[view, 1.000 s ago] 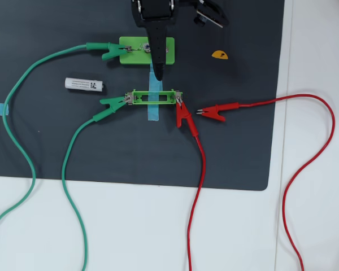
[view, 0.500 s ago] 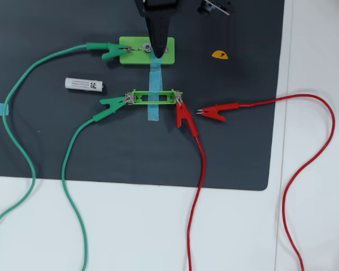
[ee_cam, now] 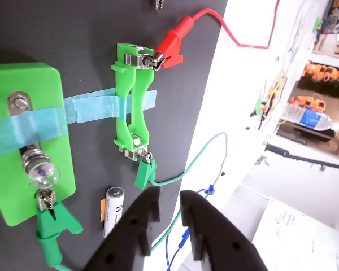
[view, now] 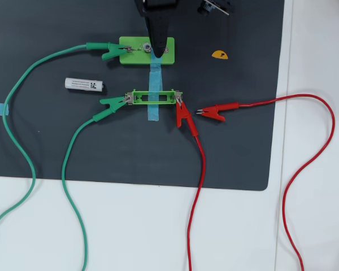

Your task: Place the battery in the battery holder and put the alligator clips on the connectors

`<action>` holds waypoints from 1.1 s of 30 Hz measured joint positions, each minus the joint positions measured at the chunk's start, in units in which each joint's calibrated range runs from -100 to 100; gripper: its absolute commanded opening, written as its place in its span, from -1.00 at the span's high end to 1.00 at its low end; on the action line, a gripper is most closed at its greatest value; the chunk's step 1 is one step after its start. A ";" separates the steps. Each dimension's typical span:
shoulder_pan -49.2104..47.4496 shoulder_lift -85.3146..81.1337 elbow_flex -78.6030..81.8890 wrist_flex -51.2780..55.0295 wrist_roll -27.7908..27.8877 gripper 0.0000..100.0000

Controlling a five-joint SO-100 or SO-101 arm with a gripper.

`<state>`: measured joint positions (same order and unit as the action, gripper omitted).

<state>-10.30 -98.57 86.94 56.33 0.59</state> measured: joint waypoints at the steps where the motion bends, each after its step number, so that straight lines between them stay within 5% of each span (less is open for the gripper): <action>1: 0.00 0.00 0.00 0.00 0.21 0.98; 15: 9.63 4.03 -7.64 3.86 4.45 0.98; 33: 34.94 72.57 -43.18 -2.49 7.55 0.87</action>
<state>24.64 -26.00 43.76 53.84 8.14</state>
